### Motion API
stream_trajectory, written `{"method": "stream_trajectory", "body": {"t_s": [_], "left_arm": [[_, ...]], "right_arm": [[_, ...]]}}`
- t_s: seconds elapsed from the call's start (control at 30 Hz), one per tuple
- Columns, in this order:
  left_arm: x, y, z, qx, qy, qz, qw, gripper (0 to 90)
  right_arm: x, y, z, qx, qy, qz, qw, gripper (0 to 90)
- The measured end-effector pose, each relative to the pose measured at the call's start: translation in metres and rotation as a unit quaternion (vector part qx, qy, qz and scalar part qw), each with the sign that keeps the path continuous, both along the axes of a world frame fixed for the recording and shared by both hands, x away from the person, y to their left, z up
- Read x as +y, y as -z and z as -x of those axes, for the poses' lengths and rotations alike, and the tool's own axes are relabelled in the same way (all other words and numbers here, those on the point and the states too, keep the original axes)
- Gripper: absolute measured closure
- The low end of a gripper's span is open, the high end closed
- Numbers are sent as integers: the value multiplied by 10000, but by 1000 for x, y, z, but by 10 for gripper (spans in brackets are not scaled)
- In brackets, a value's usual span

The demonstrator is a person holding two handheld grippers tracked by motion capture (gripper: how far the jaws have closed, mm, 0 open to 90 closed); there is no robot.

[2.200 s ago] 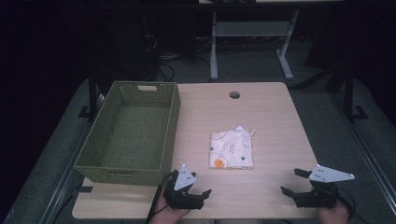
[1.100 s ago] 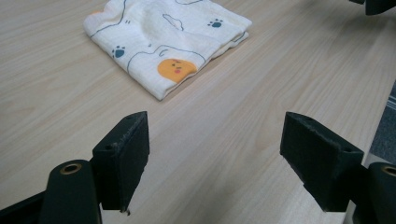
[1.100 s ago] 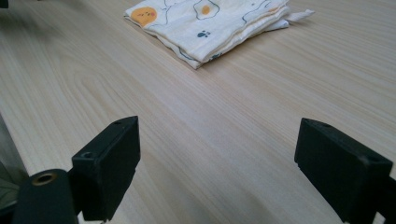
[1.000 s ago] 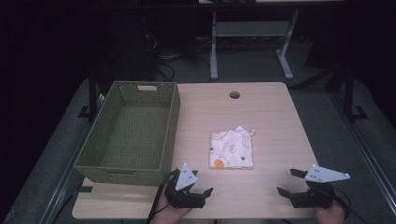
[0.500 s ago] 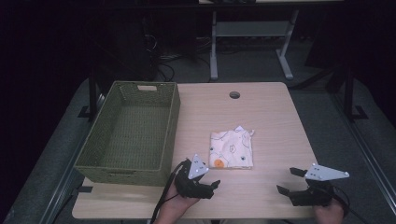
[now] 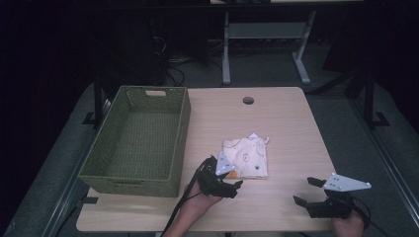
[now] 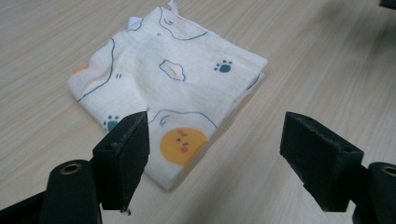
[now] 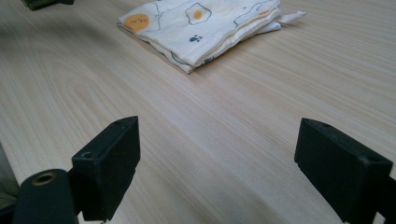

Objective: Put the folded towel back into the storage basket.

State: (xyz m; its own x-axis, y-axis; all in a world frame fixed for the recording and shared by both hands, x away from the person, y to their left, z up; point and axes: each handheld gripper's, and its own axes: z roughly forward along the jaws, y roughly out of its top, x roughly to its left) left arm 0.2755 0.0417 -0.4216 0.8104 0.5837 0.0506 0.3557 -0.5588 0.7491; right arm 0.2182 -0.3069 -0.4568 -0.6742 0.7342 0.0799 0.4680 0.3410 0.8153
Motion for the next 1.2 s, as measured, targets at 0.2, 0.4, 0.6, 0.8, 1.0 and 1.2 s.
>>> {"method": "stream_trajectory", "body": {"t_s": [0.2, 0.4, 0.6, 0.8, 1.0, 1.2], "left_arm": [[-14, -2, -12, -41, 37, -68, 10000, 250], [-29, -2, -25, 67, 73, -271, 9996, 251], [-40, -2, -40, 109, 31, -390, 9992, 252], [-48, 0, -57, 230, -36, -503, 9985, 252], [-56, 6, -73, 321, -71, -631, 9975, 259], [-60, 20, -87, 551, -166, -685, 9960, 276]], "right_arm": [[-3, 0, -1, -5, 20, -27, 10000, 137], [-3, -1, 0, -9, 45, -12, 10000, 136], [-1, -1, 1, -33, -21, 22, 10000, 137], [-2, -1, 1, -28, 3, 6, 10000, 136], [-2, -1, 2, -44, 16, 5, 10000, 136], [-5, -1, 2, -30, 57, -38, 10000, 136]]}}
